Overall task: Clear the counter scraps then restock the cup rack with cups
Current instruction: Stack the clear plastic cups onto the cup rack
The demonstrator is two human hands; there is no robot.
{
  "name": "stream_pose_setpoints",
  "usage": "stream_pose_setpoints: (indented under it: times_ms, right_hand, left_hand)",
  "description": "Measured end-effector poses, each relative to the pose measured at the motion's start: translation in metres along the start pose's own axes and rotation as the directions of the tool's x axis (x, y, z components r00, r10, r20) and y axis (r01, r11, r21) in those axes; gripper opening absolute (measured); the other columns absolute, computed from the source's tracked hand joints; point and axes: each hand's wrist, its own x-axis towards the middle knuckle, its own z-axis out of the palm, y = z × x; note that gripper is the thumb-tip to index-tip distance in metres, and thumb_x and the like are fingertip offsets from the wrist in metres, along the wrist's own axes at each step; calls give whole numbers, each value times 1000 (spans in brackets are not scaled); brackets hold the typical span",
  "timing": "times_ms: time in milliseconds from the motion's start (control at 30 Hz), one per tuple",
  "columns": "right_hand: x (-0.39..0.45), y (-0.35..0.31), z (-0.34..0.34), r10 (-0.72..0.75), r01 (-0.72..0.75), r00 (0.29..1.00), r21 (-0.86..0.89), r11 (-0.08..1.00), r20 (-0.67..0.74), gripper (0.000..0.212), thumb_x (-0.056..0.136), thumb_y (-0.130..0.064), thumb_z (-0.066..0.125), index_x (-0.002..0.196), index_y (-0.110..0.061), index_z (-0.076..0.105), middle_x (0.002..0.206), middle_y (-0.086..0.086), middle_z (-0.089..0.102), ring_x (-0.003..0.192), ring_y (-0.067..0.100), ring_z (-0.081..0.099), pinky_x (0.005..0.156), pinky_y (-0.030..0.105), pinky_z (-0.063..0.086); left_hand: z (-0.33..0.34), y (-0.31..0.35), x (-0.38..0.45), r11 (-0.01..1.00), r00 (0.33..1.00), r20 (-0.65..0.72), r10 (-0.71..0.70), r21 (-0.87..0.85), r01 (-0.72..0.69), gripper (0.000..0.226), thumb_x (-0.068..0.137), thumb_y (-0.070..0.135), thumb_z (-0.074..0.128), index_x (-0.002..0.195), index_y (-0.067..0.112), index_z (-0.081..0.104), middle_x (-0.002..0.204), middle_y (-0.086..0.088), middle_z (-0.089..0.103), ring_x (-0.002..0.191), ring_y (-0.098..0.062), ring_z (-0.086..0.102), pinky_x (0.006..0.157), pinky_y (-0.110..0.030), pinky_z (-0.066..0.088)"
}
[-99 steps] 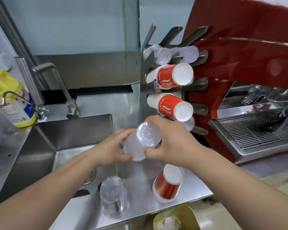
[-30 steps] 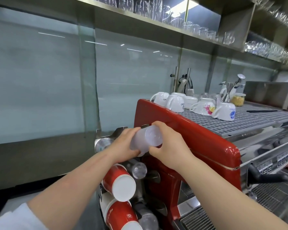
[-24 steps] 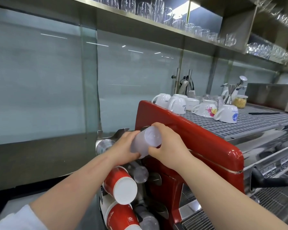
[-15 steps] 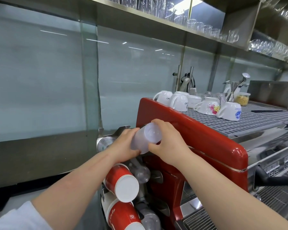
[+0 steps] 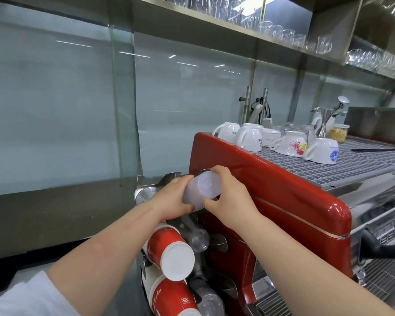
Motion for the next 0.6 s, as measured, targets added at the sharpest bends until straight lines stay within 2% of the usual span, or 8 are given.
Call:
stream_pose_setpoints:
  times_ms: [100, 200, 367, 500, 600]
  right_hand:
    - [2, 4, 8, -10, 10, 1000, -29, 1000, -1, 67, 76, -16, 72, 135, -24, 42, 132, 2, 50, 115, 20, 51, 87, 22, 37]
    - [4, 8, 15, -2, 2, 1000, -49, 999, -3, 67, 78, -14, 71, 137, -23, 41, 134, 3, 45, 118, 22, 49, 90, 22, 36]
    - [10, 16, 29, -21, 25, 998, -78, 997, 56, 62, 82, -14, 65, 140, -20, 43, 137, 4, 45, 125, 23, 48, 92, 19, 32]
    - [14, 20, 37, 9, -1, 997, -99, 995, 77, 66, 84, -14, 64, 145, -14, 38, 144, 6, 43, 134, 23, 42, 104, 24, 32]
    - [19, 22, 45, 27, -16, 996, -123, 992, 84, 53, 83, -11, 60, 133, -12, 46, 136, 9, 49, 124, 25, 48, 98, 27, 38]
  left_hand:
    - [-8, -2, -1, 997, 999, -2, 52, 50, -52, 79, 72, 33, 71, 143, 29, 36, 138, 3, 45, 127, -13, 42, 93, -23, 35]
    - [-11, -2, -4, 992, 995, -26, 96, 80, -93, 75, 78, 33, 70, 144, 31, 36, 141, 4, 43, 130, -12, 40, 92, -20, 31]
    - [-8, -2, -7, 993, 995, -21, 100, 72, -98, 73, 78, 45, 71, 142, 36, 36, 141, 5, 42, 129, -14, 44, 101, -28, 38]
    - [-4, -2, -6, 994, 997, -23, 68, 92, -66, 74, 79, 41, 70, 144, 33, 35, 142, 3, 43, 130, -16, 45, 105, -33, 40]
    - [-1, 0, -4, 991, 998, -24, 51, 123, -48, 71, 79, 38, 69, 141, 31, 37, 140, 1, 45, 127, -18, 48, 103, -34, 43]
